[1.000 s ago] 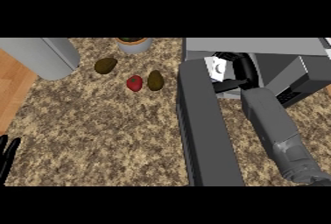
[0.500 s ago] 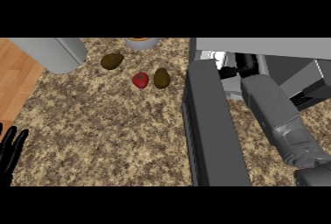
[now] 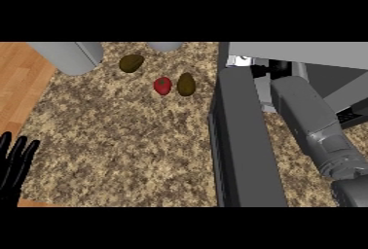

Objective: Pick up the milk, place it into the microwave and close the microwave

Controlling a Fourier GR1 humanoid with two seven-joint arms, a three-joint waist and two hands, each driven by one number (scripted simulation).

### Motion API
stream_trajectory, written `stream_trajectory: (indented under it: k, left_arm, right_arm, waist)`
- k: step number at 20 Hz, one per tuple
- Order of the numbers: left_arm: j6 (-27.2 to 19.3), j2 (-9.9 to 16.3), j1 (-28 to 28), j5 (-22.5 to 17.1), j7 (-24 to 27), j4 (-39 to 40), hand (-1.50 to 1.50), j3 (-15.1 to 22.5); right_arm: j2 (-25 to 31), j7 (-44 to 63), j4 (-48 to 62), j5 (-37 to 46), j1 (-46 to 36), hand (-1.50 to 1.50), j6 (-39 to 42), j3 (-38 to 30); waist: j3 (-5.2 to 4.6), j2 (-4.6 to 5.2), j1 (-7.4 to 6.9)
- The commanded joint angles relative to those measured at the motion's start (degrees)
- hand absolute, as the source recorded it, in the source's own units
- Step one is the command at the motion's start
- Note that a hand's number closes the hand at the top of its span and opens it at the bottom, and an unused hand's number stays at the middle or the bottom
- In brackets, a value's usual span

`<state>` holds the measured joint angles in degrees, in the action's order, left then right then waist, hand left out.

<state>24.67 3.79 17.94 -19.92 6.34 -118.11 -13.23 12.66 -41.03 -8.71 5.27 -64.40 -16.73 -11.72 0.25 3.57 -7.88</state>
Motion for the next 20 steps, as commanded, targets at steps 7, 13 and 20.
stream_trajectory:
  k: [7, 13, 20]
  left_arm:
    - [-0.68, 1.33, -2.88, 4.23, -0.58, 0.01, -1.5, 0.98]
    - [-1.9, 0.55, -4.78, 6.48, -1.57, 0.6, -1.5, 2.95]
    - [-2.33, -0.13, -7.0, 7.42, -1.79, 1.51, -1.5, 4.58]
  right_arm:
    - [2.29, 1.27, 2.72, 5.26, -2.35, -1.5, -18.29, 3.06]
    - [1.27, 2.13, 3.69, 6.29, -3.7, -1.5, -22.82, 3.67]
    - [-1.8, 5.92, 5.58, 3.99, -5.09, -1.5, -13.44, 1.51]
  waist:
    - [-0.11, 1.13, -2.21]
    - [0.01, 1.56, -2.41]
    - [0.15, 1.74, -2.67]
